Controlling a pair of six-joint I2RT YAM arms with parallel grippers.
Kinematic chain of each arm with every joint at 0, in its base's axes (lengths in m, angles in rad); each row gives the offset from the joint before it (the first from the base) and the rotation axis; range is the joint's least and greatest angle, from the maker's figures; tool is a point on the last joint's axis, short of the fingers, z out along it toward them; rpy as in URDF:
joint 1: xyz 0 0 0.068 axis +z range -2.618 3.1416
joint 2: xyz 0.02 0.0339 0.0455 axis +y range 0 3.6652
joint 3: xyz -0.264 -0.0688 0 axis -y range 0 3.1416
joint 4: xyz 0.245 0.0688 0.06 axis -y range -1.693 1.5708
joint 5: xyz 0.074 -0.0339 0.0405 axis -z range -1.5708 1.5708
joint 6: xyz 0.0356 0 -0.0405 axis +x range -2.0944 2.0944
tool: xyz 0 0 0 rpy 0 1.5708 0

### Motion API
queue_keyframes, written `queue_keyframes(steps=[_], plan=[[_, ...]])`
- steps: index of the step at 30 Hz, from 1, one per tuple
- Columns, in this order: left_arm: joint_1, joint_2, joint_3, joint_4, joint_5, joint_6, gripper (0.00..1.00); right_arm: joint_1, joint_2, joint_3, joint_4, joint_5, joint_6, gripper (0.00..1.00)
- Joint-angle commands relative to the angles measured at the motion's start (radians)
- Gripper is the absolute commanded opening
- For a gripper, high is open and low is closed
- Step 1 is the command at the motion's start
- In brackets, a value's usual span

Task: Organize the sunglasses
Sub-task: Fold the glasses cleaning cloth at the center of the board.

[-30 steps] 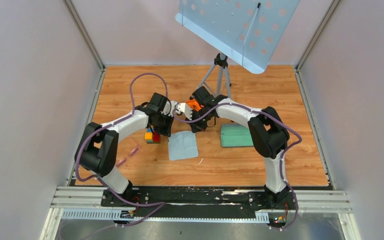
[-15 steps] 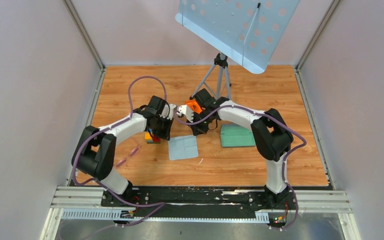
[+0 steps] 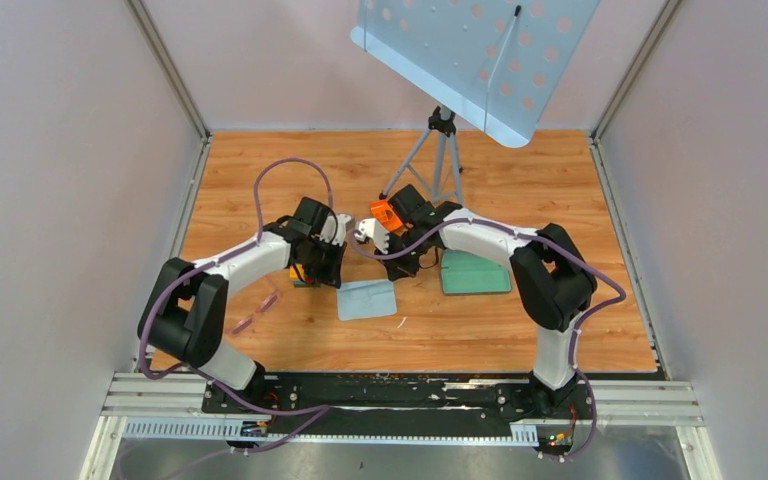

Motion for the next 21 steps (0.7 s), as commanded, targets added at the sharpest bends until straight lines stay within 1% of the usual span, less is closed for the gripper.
queue_keyframes(steps=[1,15,21], plan=[[-0.018,-0.021,-0.015,-0.013,0.01,-0.008,0.0,0.025,-0.036,-0.03,-0.017,-0.007,0.016,0.0],[-0.025,-0.066,-0.027,-0.056,-0.004,-0.017,0.0,0.079,-0.042,-0.045,-0.033,-0.001,0.019,0.0],[-0.028,-0.08,-0.046,-0.053,0.038,-0.026,0.0,0.087,-0.046,-0.056,-0.053,0.021,0.004,0.0]])
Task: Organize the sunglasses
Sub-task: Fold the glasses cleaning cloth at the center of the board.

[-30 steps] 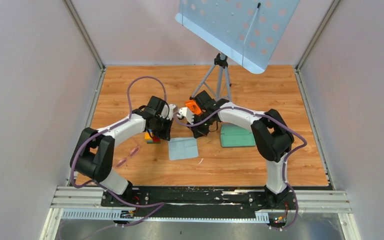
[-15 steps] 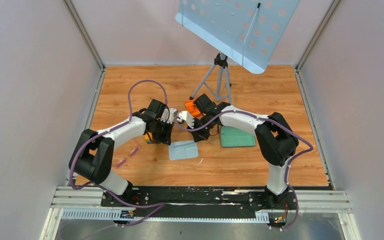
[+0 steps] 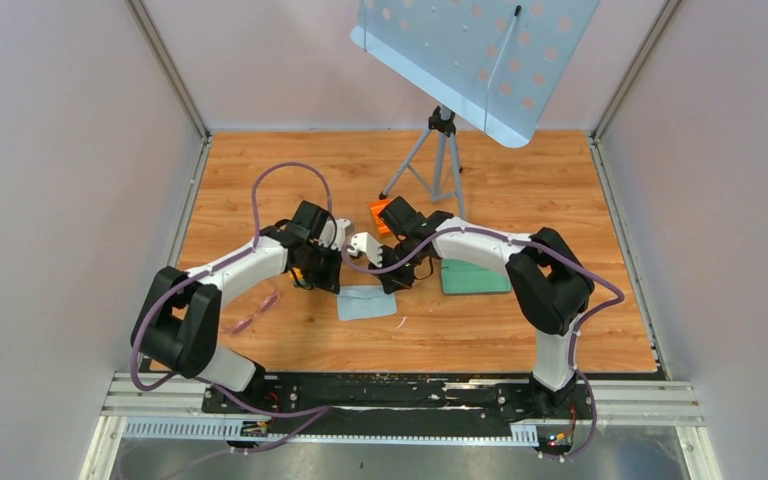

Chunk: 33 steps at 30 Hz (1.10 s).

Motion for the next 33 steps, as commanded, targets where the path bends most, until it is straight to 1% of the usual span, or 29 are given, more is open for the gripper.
queue_keyframes(steps=[1,10,17,26,33], plan=[[-0.01,-0.031,-0.029,-0.007,0.038,-0.012,0.0,0.017,-0.037,-0.026,-0.052,0.022,-0.011,0.0],[-0.019,-0.022,-0.045,0.007,0.056,-0.013,0.0,0.018,-0.07,-0.048,-0.057,0.041,-0.017,0.0],[-0.028,0.0,-0.053,0.014,0.067,-0.009,0.0,0.018,-0.06,-0.046,-0.058,0.041,-0.018,0.0],[-0.03,-0.032,-0.052,0.013,0.035,-0.003,0.0,0.021,-0.05,-0.05,-0.058,0.029,-0.014,0.0],[-0.03,-0.027,-0.052,0.005,0.024,-0.002,0.0,0.028,-0.047,-0.054,-0.058,0.013,-0.014,0.0]])
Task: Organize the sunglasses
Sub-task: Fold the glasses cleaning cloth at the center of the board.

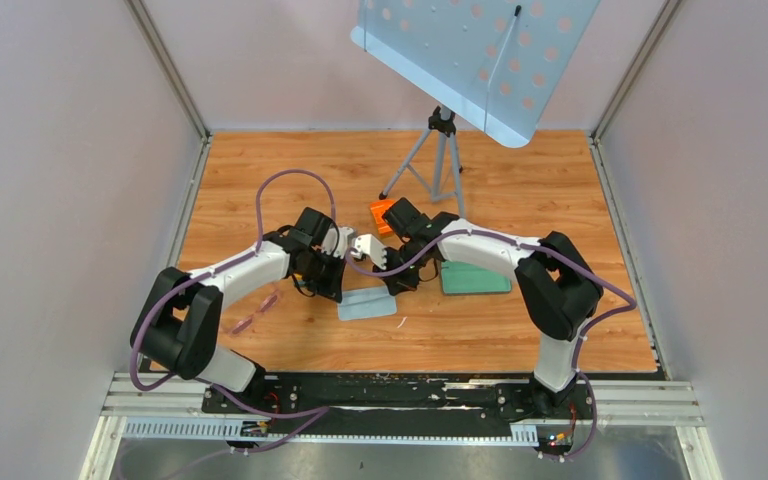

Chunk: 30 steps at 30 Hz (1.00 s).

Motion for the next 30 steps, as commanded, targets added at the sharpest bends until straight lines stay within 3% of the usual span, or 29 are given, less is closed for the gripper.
queue_keyframes(steps=[1,30], plan=[[-0.005,-0.025,-0.007,0.001,-0.015,0.004,0.0,0.026,0.005,-0.018,-0.03,-0.018,-0.007,0.0],[-0.015,0.014,-0.023,-0.011,0.026,0.005,0.0,0.04,0.046,-0.028,-0.031,-0.012,-0.024,0.0]])
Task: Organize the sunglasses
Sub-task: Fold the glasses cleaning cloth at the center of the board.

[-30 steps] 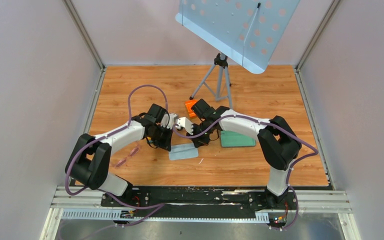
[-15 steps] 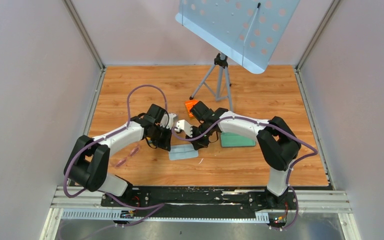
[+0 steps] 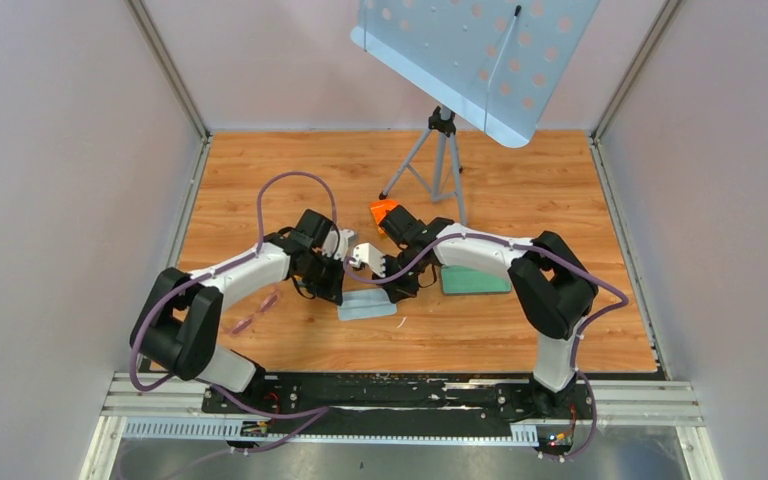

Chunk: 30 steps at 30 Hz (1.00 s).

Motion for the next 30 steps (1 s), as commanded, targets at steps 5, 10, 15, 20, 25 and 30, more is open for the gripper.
queue_keyframes(steps=[5,10,15,20,25,30], plan=[[-0.011,0.038,-0.011,-0.011,0.024,0.008,0.0,0.022,0.036,-0.011,-0.029,-0.013,-0.008,0.0],[-0.014,0.054,-0.006,-0.018,0.039,0.015,0.0,0.021,0.043,-0.01,-0.03,-0.014,-0.009,0.0],[-0.019,0.048,-0.01,-0.018,0.038,0.014,0.0,0.023,0.05,-0.007,-0.029,-0.014,-0.008,0.0],[-0.023,0.041,-0.009,-0.022,0.037,0.014,0.0,0.026,0.042,-0.013,-0.031,-0.022,-0.009,0.0],[-0.028,0.041,-0.011,-0.022,0.043,0.014,0.0,0.03,0.035,-0.019,-0.036,-0.019,-0.015,0.0],[-0.028,0.043,-0.01,-0.027,0.04,0.015,0.0,0.032,0.046,-0.013,-0.041,-0.022,-0.014,0.0]])
